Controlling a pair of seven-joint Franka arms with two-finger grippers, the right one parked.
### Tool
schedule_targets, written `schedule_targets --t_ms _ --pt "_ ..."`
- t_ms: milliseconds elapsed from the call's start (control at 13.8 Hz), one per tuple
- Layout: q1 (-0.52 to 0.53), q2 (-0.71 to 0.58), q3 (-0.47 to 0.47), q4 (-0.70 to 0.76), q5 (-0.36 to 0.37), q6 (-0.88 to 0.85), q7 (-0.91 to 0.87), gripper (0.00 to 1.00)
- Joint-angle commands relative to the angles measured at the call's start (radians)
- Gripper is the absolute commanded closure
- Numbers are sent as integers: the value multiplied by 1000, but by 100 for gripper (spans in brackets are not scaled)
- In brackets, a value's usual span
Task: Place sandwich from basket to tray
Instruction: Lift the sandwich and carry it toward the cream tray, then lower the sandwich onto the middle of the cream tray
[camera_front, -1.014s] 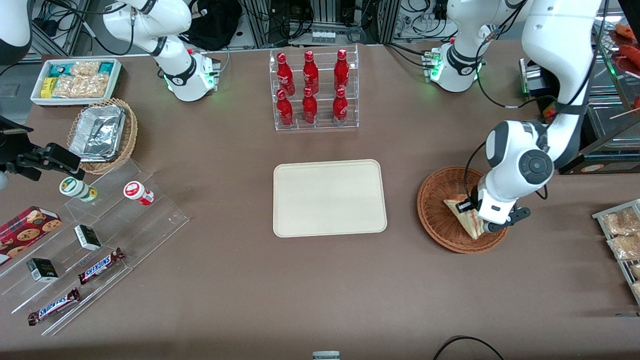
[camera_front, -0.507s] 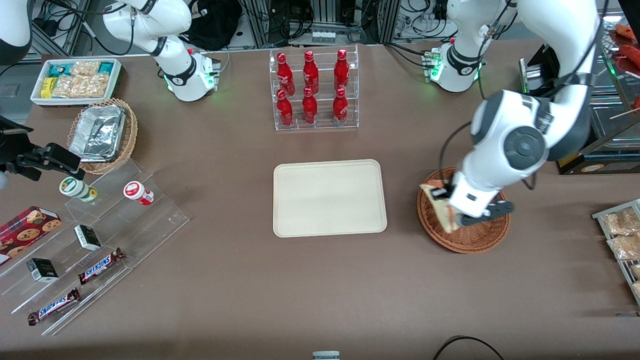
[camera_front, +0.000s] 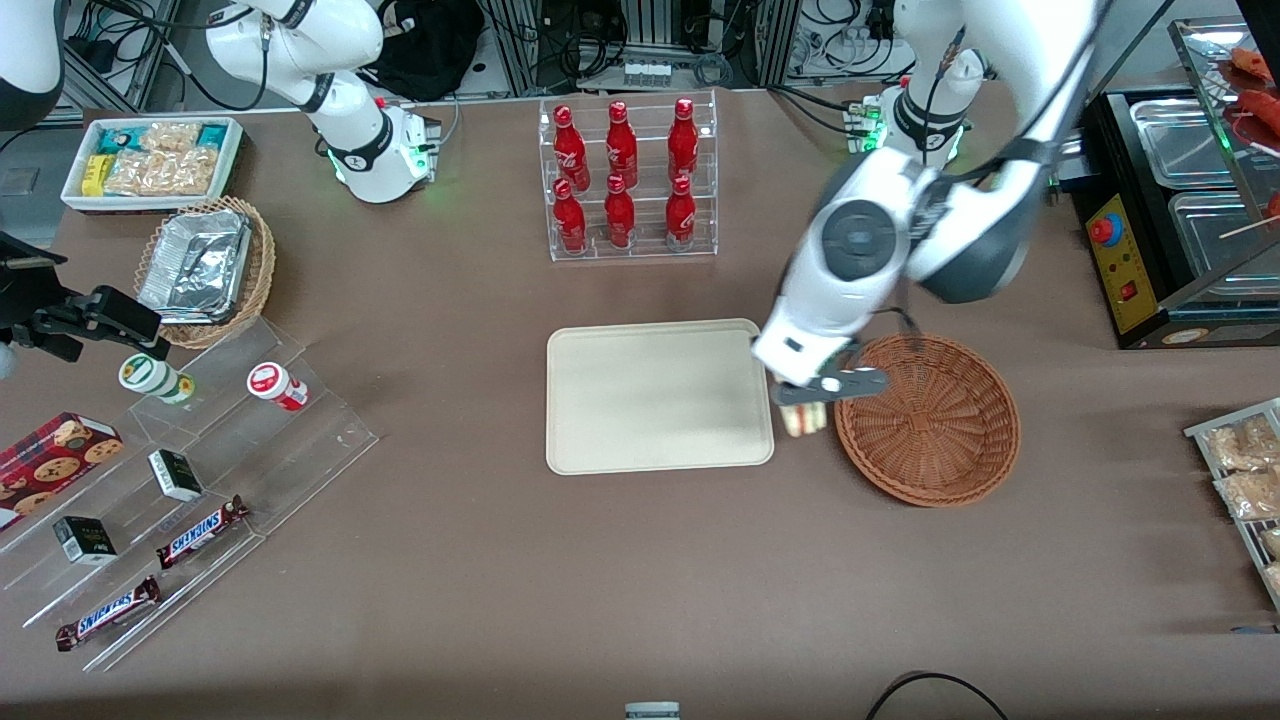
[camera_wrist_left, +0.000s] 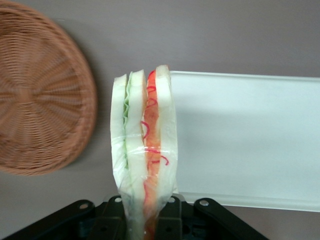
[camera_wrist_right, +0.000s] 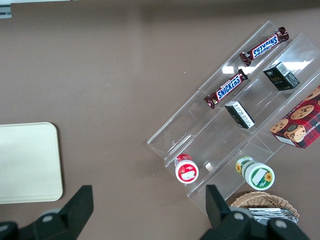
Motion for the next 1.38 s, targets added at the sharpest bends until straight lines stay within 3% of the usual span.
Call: schedule_targets --t_ms 0,362,725,1304 --pt "-84 152 1 129 36 45 -21 86" --pt "-191 295 8 238 67 98 -67 85" --pt "-251 395 10 238 233 183 -157 85" --pt "-254 427 10 227 239 200 -171 84"
